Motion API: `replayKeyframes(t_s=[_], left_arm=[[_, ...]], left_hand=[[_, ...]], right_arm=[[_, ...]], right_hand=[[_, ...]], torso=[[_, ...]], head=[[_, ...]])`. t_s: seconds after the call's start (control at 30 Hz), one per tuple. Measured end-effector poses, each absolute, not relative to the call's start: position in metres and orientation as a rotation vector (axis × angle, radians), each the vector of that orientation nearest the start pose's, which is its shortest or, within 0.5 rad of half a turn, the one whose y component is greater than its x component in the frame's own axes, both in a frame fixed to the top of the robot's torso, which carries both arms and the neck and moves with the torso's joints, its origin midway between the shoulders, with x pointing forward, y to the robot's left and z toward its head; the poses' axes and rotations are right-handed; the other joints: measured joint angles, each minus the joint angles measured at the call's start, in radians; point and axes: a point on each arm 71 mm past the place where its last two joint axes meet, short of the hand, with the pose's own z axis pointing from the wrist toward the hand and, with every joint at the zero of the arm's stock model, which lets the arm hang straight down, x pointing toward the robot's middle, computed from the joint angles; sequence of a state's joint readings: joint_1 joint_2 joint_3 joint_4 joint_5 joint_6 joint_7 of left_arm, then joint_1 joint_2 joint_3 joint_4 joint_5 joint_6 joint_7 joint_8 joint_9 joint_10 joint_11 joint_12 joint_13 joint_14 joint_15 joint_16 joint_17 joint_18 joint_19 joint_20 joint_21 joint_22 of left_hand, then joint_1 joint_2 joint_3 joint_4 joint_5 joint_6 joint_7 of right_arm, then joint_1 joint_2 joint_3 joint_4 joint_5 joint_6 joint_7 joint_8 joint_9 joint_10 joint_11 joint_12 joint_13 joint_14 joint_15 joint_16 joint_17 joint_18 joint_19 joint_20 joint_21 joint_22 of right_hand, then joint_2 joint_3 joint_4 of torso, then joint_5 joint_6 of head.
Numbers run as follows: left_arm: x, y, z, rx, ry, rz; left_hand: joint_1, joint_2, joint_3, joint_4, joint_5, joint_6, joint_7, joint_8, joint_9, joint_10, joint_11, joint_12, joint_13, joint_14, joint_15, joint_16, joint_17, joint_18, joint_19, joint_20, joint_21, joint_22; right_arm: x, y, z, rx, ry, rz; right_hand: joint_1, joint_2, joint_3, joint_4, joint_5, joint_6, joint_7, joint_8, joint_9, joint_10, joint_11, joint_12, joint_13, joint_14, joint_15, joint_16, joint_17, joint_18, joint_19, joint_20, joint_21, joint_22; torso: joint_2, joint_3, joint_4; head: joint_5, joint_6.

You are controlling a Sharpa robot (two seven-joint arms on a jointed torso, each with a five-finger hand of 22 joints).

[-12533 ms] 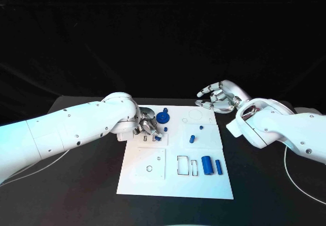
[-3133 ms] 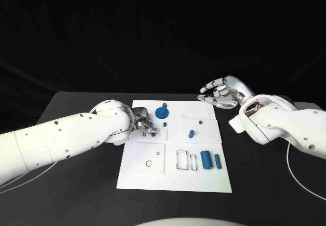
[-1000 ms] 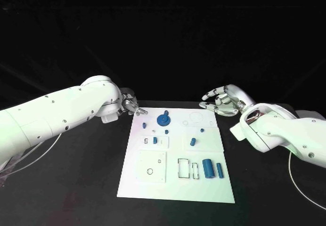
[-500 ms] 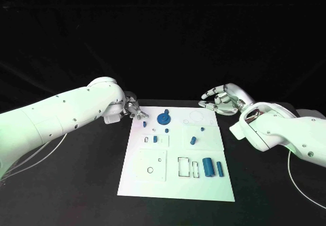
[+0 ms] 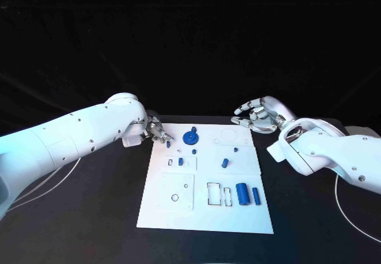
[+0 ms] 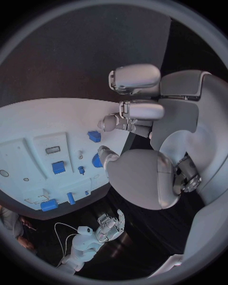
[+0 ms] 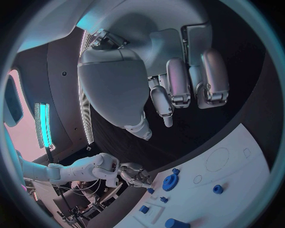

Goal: Assemble the parts on the task board

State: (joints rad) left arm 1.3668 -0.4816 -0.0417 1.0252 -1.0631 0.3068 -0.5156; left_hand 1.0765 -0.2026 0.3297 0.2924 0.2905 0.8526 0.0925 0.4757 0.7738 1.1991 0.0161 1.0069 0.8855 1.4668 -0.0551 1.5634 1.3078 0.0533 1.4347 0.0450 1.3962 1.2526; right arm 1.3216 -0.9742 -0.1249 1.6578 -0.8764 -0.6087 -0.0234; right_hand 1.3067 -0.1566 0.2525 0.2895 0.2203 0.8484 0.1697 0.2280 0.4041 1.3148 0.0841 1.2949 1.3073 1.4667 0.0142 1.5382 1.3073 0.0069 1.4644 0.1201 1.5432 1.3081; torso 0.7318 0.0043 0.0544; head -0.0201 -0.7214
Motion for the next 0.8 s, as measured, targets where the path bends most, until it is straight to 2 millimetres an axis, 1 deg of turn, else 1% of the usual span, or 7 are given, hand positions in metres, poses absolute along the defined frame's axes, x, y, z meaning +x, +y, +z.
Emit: replayKeyframes(t_s=[0.13,0.23,0.37,0.43,0.57,0.77,0.8], left_arm=[[0.5795,0.1743,-0.1684,-0.165,2.304,-0.284],[0.5792,0.1737,-0.1695,-0.164,2.308,-0.284],[0.5789,0.1723,-0.1707,-0.163,2.312,-0.286],[0.5788,0.172,-0.171,-0.164,2.313,-0.287],[0.5787,0.1715,-0.1712,-0.165,2.314,-0.29],[0.5786,0.1712,-0.1714,-0.169,2.314,-0.296],[0.5786,0.1711,-0.1714,-0.17,2.314,-0.297]], left_hand=[[0.004,0.004,0.0,0.0,0.0,0.004,0.004,0.0,-0.001,0.0,0.0,0.0,0.0,0.0,0.0,0.0,0.0,0.0,0.0,0.0,0.005,0.002],[0.013,0.013,0.0,0.0,0.0,0.004,0.004,0.0,-0.004,0.0,0.0,0.0,0.0,0.0,0.0,0.0,0.0,0.0,0.0,0.0,0.005,0.005],[0.026,0.026,0.0,0.0,0.0,0.013,0.001,0.0,-0.008,0.0,0.0,0.009,0.005,0.0,0.0,0.0,0.0,0.0,0.004,0.004,0.005,0.008],[0.027,0.027,0.0,0.0,0.0,0.015,0.0,0.0,-0.008,0.0,0.0,0.01,0.006,0.0,0.0,0.0,0.0,0.0,0.007,0.0,0.006,0.009],[0.038,0.038,0.0,0.0,0.0,0.018,-0.003,0.0,-0.011,0.004,-0.003,0.012,0.008,0.0,0.0,0.0,0.0,0.0,0.007,0.0,0.009,0.013],[0.061,0.05,0.003,-0.003,0.0,0.025,-0.003,0.0,-0.014,0.006,-0.001,0.015,0.009,0.0,0.0,0.0,0.0,0.0,0.007,0.0,0.009,0.015],[0.064,0.048,0.003,-0.003,0.0,0.025,-0.003,0.0,-0.014,0.006,-0.001,0.015,0.009,0.0,0.0,0.0,0.0,0.0,0.007,0.0,0.009,0.015]], right_arm=[[0.4739,-0.2418,-0.1402,0.436,1.49,0.857],[0.4739,-0.2414,-0.1402,0.436,1.49,0.858],[0.4739,-0.2412,-0.1403,0.436,1.49,0.859],[0.4739,-0.2411,-0.1403,0.435,1.49,0.859],[0.474,-0.2409,-0.1403,0.435,1.49,0.859],[0.4742,-0.2402,-0.1404,0.435,1.49,0.861],[0.4742,-0.2401,-0.1404,0.434,1.49,0.861]], right_hand=[[0.0,0.0,0.0,0.0,0.0,0.0,0.0,0.0,0.0,0.0,0.0,0.0,0.0,0.0,0.0,0.0,0.0,0.0,0.0,0.0,0.0,0.0],[0.0,0.0,0.0,0.0,0.0,0.0,0.0,0.0,0.0,0.0,0.0,0.0,0.0,0.0,0.0,0.0,0.0,0.0,0.0,0.0,0.0,0.0],[0.0,0.0,0.0,0.0,0.0,0.0,0.0,0.0,0.0,0.0,0.0,0.0,0.0,0.0,0.0,0.0,0.0,0.0,0.0,0.0,-0.004,0.0],[0.0,0.0,0.0,0.0,0.0,0.0,0.0,0.0,0.0,0.0,0.0,0.0,0.0,0.0,0.0,0.0,0.0,0.0,0.0,0.0,-0.004,0.0],[0.0,0.0,0.0,0.0,0.0,0.0,0.0,0.0,0.0,0.0,0.0,0.0,0.001,0.0,0.0,0.0,0.0,0.0,0.0,0.0,-0.004,0.0],[0.0,0.0,0.0,0.0,0.0,0.0,0.0,0.0,0.0,0.0,0.0,0.0,0.001,0.0,0.0,0.0,0.001,0.0,0.0,0.0,-0.004,0.0],[0.0,0.0,0.0,0.0,0.0,0.0,0.0,0.0,0.0,0.0,0.0,0.0,0.001,0.0,0.0,0.0,0.001,0.0,0.0,0.0,-0.004,0.0]], torso=[[0.0,0.0003,0.0006],[0.0,0.0003,0.0005],[0.0,-0.0001,0.0],[0.0,-0.0002,0.0],[0.0,-0.0001,0.0005],[0.0,0.0001,0.0012],[0.0,0.0002,0.0012]], head=[[0.0,-0.002],[0.0,-0.002],[0.0,-0.004],[0.0,-0.005],[0.0,-0.006],[-0.001,-0.007],[-0.001,-0.007]])
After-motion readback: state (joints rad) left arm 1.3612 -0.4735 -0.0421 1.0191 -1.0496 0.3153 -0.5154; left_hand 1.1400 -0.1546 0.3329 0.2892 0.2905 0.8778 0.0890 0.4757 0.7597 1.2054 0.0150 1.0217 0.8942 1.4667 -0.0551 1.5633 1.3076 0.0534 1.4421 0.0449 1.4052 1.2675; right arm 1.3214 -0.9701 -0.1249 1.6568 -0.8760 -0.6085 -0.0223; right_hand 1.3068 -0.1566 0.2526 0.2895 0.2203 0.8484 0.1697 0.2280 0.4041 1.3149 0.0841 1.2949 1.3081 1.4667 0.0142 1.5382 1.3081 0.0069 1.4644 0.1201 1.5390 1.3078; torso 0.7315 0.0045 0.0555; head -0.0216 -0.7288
